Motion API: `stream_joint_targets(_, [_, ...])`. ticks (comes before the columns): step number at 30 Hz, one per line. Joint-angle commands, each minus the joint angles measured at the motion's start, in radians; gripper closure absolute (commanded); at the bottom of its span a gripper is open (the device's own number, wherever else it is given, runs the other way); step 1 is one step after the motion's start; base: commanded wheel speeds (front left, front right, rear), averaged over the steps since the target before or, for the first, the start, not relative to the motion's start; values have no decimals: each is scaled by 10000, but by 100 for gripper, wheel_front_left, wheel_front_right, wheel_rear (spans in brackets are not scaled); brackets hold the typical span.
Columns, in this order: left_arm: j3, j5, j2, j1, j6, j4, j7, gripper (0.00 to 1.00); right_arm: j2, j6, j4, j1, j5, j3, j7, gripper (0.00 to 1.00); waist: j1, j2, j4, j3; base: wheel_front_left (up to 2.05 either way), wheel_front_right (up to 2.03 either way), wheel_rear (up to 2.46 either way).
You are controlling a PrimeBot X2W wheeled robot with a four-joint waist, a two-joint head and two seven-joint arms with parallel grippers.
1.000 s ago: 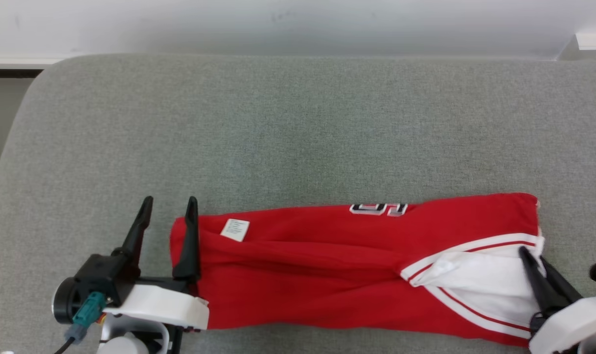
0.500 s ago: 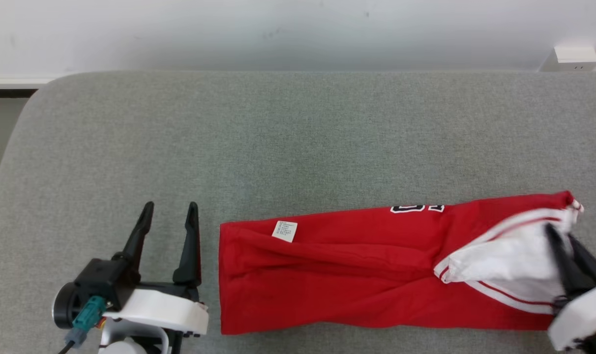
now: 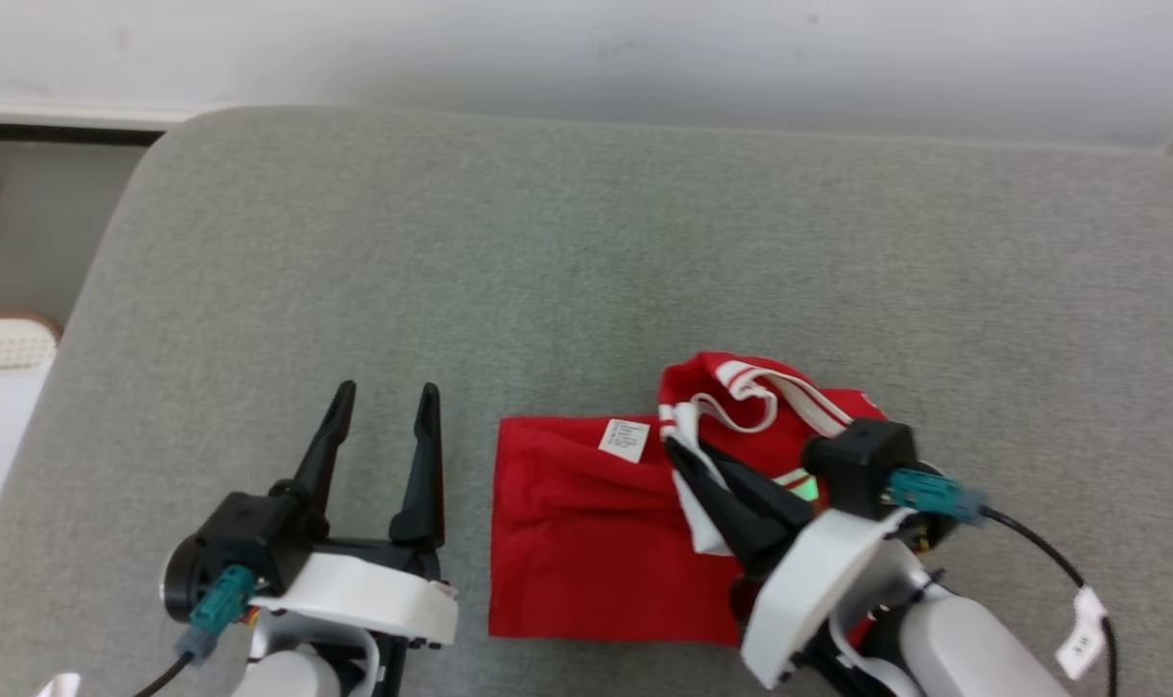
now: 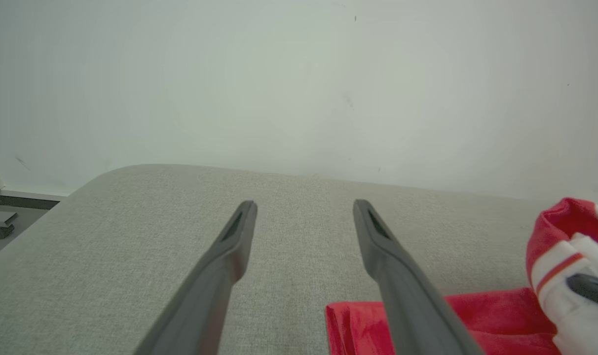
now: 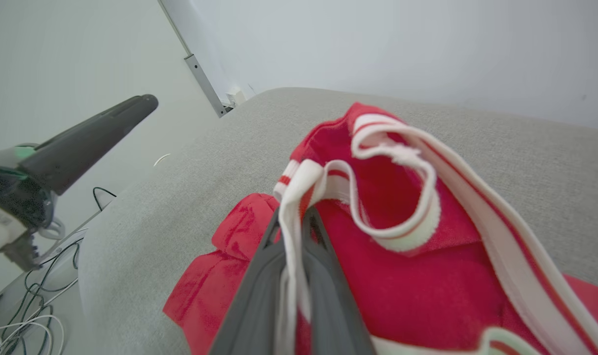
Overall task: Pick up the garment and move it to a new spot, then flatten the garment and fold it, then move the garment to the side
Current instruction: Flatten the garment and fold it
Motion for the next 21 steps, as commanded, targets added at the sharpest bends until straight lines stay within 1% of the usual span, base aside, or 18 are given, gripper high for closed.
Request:
stream_joint_targets(1, [-56, -41, -95, -172, -64, 113, -72, 0, 172, -21, 425, -394, 196, 264, -253, 100, 0, 0, 378, 252, 0, 0, 0])
stream_joint_targets(7, [-180, -76, -353, -426, -155, 482, -291, 0, 552, -21, 2170, -1449, 688, 1302, -1149, 100, 0, 0, 825, 524, 0, 0, 0])
stream_joint_targets(12, [-186, -103, -429, -536, -203, 686, -443, 0, 620, -21, 2934, -2037, 1478, 2155, -2009, 100, 0, 0, 884, 669, 0, 0, 0])
stream_joint_targets(13, [-193, -123, -434, -547, -223, 736, -435, 0, 596, -21, 3103, -2141, 1580, 2260, -2206, 64, 0, 0, 875, 691, 0, 0, 0])
stream_joint_targets(14, [-184, -142, -439, -564, -242, 778, -438, 0, 602, -21, 3201, -2212, 1717, 2421, -2381, 14, 0, 0, 857, 713, 0, 0, 0])
stream_joint_targets(15, [-175, -137, -441, -570, -254, 819, -458, 0, 614, -21, 3270, -2299, 1867, 2555, -2573, 0, 0, 0, 826, 724, 0, 0, 0])
stream_joint_targets(18, [-115, -150, -405, -587, -247, 934, -513, 0, 612, -21, 3014, -2597, 2410, 3154, -3191, 0, 0, 0, 698, 748, 0, 0, 0])
stream_joint_targets(21, [-73, -148, -359, -617, -240, 1026, -524, 0, 35, -23, 2667, -2932, 2771, 3601, -3911, 0, 0, 0, 555, 744, 0, 0, 0])
